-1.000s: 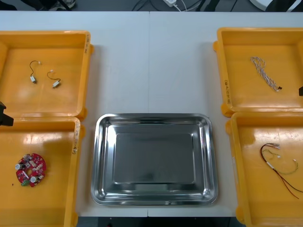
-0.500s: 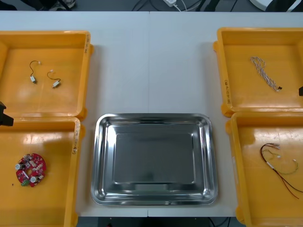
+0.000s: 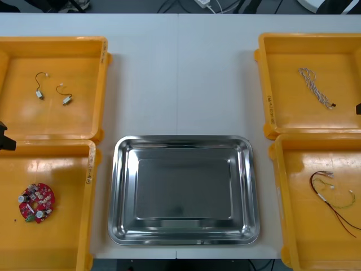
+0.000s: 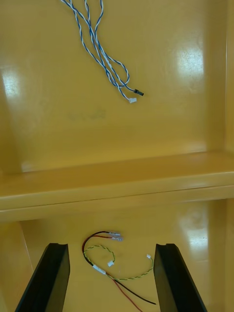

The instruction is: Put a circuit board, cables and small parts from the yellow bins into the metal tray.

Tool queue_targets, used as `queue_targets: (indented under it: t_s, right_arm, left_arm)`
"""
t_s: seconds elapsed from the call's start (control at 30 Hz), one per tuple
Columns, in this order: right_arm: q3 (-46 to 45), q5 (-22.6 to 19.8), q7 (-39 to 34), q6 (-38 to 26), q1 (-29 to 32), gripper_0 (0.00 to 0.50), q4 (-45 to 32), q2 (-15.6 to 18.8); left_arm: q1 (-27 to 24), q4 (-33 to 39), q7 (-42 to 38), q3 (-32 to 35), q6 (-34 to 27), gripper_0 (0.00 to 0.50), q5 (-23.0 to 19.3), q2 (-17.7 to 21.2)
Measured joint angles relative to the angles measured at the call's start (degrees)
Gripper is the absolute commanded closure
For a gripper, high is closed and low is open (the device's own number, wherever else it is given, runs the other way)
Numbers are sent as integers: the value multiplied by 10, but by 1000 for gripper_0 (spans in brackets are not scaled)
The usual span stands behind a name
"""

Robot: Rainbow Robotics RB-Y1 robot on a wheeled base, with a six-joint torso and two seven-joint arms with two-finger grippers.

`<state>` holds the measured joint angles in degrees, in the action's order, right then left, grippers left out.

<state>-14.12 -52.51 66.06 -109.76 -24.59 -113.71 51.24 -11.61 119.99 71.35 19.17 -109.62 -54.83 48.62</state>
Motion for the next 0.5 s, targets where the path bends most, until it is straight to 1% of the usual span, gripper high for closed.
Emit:
queue_targets:
  t_s: [0.5]
  right_arm:
    - [0,0,0,0,0,0,0,0]
  left_arm:
    - [0,0,0,0,0,0,0,0]
